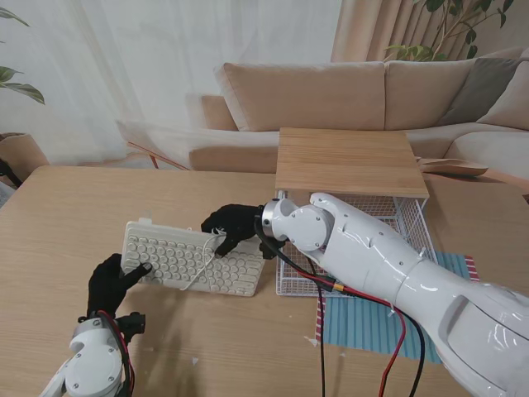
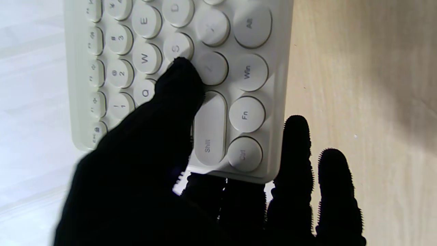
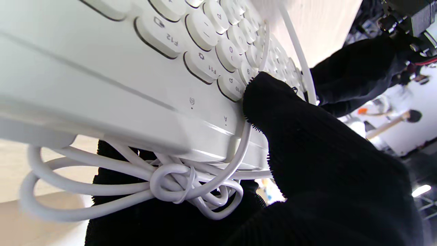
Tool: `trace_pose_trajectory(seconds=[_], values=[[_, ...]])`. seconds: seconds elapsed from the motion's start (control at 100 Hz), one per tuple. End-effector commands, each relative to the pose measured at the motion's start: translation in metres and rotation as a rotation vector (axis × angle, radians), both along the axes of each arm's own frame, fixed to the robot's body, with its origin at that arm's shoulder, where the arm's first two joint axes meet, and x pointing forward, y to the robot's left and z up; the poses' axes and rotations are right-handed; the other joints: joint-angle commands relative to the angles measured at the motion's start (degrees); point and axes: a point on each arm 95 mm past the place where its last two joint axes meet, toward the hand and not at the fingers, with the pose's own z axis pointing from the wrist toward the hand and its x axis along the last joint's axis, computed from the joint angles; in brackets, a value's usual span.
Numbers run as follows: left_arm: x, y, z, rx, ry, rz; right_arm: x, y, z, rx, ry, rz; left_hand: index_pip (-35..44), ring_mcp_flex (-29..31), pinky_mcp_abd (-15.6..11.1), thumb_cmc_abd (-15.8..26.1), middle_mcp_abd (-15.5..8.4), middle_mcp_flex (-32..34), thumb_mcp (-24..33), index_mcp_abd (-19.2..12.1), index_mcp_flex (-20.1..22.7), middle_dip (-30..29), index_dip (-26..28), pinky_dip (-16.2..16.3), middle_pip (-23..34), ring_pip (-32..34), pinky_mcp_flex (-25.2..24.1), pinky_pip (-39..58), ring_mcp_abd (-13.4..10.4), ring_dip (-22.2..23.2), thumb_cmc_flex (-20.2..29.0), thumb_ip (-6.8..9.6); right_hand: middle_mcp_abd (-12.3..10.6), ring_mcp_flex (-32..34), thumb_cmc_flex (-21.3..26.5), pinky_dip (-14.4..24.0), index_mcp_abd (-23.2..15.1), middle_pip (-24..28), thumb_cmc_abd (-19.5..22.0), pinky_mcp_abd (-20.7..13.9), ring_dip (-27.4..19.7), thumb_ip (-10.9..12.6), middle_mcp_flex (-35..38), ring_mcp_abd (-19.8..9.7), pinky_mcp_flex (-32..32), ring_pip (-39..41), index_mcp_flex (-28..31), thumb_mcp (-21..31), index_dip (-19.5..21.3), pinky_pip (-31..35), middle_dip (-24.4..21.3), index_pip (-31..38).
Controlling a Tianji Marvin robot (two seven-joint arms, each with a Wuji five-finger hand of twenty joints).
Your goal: Unroll the mouse pad and set up the keyboard and mouse from the tabletop organizer
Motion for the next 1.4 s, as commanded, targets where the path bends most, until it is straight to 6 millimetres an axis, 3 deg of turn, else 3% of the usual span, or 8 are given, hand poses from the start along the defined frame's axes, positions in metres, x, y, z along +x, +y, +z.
trace_pose_trajectory(seconds=[0.0, 0.14, 0.19, 0.22, 0.37, 0.54, 0.99, 1.39], values=[[-0.004, 0.010, -0.007, 0.017, 0.028, 0.041, 0.006, -0.009, -0.002, -0.032, -0.002, -0.012, 4.48, -0.62, 0.78, 8.61, 2.21, 0.48, 7.34, 1.11, 2.74, -0.89, 0.88, 0.43, 3.15, 1.50, -0.73, 1.03, 0.49, 1.25, 7.60, 3.97, -1.32, 1.80, 6.89, 0.73, -8.36, -0.17, 5.08, -1.78, 2.11, 3.79, -0.58, -2.27, -0.84, 5.84, 2.52, 6.92, 4.20, 0.08, 0.22, 7.83], [-0.003, 0.011, -0.011, 0.038, 0.048, 0.063, 0.009, -0.014, -0.007, -0.070, -0.015, -0.011, 4.48, -0.81, 0.94, 8.46, 2.61, 0.37, 7.47, 1.55, 2.81, -1.13, 0.88, 0.45, 3.49, 1.69, -0.95, 1.17, 0.91, 1.37, 7.90, 4.04, -2.75, -6.98, 1.03, -0.26, -6.16, -3.25, 5.02, -3.43, -4.01, 4.66, -10.82, -1.93, -7.30, -2.96, -5.19, 4.44, 0.15, -2.43, -6.10, 0.05], [-0.002, 0.012, -0.012, 0.045, 0.050, 0.071, 0.009, -0.016, -0.008, -0.084, -0.021, -0.010, 4.48, -0.75, 0.93, 8.43, 2.63, 0.37, 7.49, 1.56, 2.83, -1.23, 0.93, 0.49, 3.63, 1.83, -0.85, 1.34, 0.88, 1.43, 7.94, 4.04, -3.25, -12.00, -3.63, -1.16, -3.87, -4.57, 7.60, -3.87, -7.59, 9.21, -16.76, -1.55, -10.82, -7.55, -5.89, 5.00, 2.99, -4.10, -9.52, -11.78], [-0.002, 0.013, -0.012, 0.049, 0.052, 0.075, 0.009, -0.017, -0.008, -0.094, -0.027, -0.010, 4.48, -0.77, 0.92, 8.46, 2.59, 0.34, 7.49, 1.54, 2.82, -1.29, 0.96, 0.51, 3.67, 1.87, -0.84, 1.41, 0.85, 1.45, 7.92, 4.03, -3.27, -14.70, -5.29, -1.40, -3.26, -5.74, 8.11, -4.12, -8.91, 10.16, -19.54, -1.11, -12.71, -9.79, -7.62, 4.30, 3.00, -4.85, -10.85, -15.32], [0.001, 0.014, -0.014, 0.062, 0.061, 0.086, 0.010, -0.025, -0.006, -0.104, -0.070, -0.020, 4.53, -0.97, 0.57, 8.34, 2.53, 0.26, 7.59, 1.35, 2.77, -1.39, 1.16, 0.54, 3.80, 1.98, -0.99, 1.59, 0.82, 1.48, 8.14, 4.05, -2.57, -26.83, -11.60, -5.56, -0.82, -11.71, 8.86, -4.61, -14.75, 10.13, -31.21, -0.06, -21.34, -19.93, -16.43, 0.09, -0.87, -12.61, -19.42, -24.31], [0.005, 0.014, -0.018, 0.076, 0.083, 0.086, 0.008, -0.036, 0.009, -0.030, -0.148, -0.060, 4.58, -1.15, -0.14, 8.19, 2.56, 0.28, 7.78, 1.32, 2.85, -1.38, 1.35, 0.65, 3.64, 2.03, -0.88, 1.97, 0.86, 1.45, 8.40, 4.11, -2.58, -34.64, -16.03, -7.97, -0.78, -14.54, 9.99, -6.34, -19.24, 10.03, -39.28, -1.14, -25.52, -27.14, -22.36, -3.23, -2.29, -17.54, -22.01, -27.76], [0.023, 0.009, -0.018, 0.108, 0.132, 0.060, -0.021, -0.041, 0.065, 0.247, -0.296, -0.062, 4.29, -1.15, -1.00, 8.01, 2.59, 0.53, 8.05, 1.50, 3.05, -1.14, 1.54, 0.98, 3.19, 2.30, -0.81, 2.82, 1.07, 1.34, 8.38, 4.06, -3.35, -36.82, -20.25, -10.46, -2.30, -18.00, 13.82, -6.73, -22.43, 10.35, -41.65, -2.58, -26.95, -32.17, -24.02, -8.63, -2.71, -22.91, -24.18, -28.88], [0.035, 0.002, -0.030, 0.157, 0.249, 0.089, -0.082, -0.108, 0.101, 0.362, -0.484, -0.155, 2.89, -1.32, 0.07, 7.19, 3.62, 0.54, 8.59, 2.74, 4.38, -2.54, -1.22, 0.79, 3.13, 2.18, -1.46, 2.41, 2.15, 1.10, 7.71, 4.23, -2.79, -36.15, -20.72, -11.44, -1.89, -19.61, 17.84, -5.27, -23.27, 10.85, -39.97, -1.92, -26.61, -33.49, -22.30, -13.61, -3.64, -26.01, -24.85, -29.89]])
